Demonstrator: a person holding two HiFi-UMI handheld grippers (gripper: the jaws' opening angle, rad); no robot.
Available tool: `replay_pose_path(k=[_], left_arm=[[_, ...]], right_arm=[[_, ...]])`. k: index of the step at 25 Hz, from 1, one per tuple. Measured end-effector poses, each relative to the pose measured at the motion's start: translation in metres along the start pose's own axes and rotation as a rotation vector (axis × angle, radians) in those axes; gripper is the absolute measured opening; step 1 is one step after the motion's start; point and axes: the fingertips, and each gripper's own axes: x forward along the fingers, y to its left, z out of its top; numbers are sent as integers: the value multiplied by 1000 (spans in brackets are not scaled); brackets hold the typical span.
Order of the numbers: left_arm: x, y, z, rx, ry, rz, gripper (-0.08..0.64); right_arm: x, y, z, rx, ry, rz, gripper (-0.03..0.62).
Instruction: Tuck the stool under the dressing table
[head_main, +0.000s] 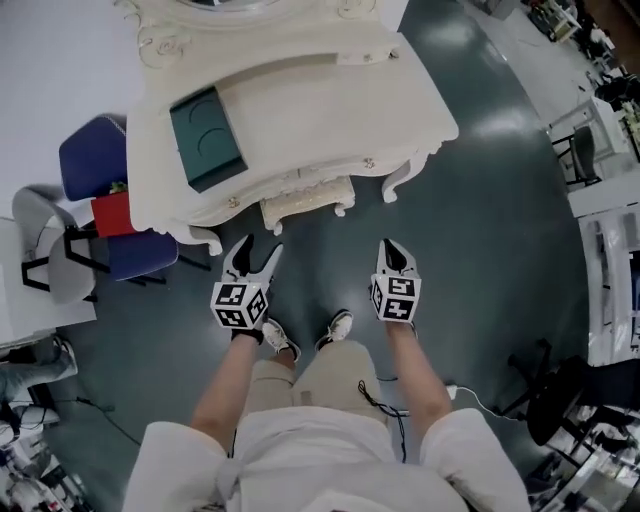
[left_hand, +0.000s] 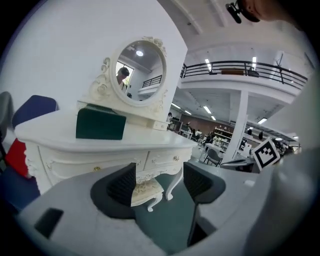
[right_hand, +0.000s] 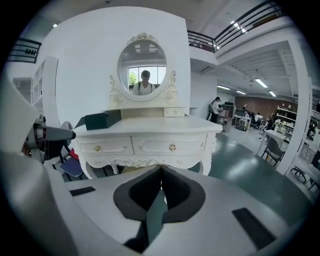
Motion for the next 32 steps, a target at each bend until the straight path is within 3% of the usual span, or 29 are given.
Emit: replay_pose_path(k=[9, 14, 21, 27, 32], left_arm=[[-37, -24, 62, -5, -74, -55, 143], [-67, -30, 112, 40, -178, -76, 44], [-104, -20, 157, 49, -260, -39, 20], [-136, -14, 182, 82, -290, 3, 17], [-161, -21, 220, 137, -376, 14, 17]], right_arm=[[-61, 2, 45, 57, -84, 58, 2], [-81, 13, 73, 68, -131, 97, 2], [-125, 23, 120, 156, -211, 176, 2], [-148, 32, 161, 78, -285, 254, 0], [-162, 34, 203, 93, -386, 297, 0]])
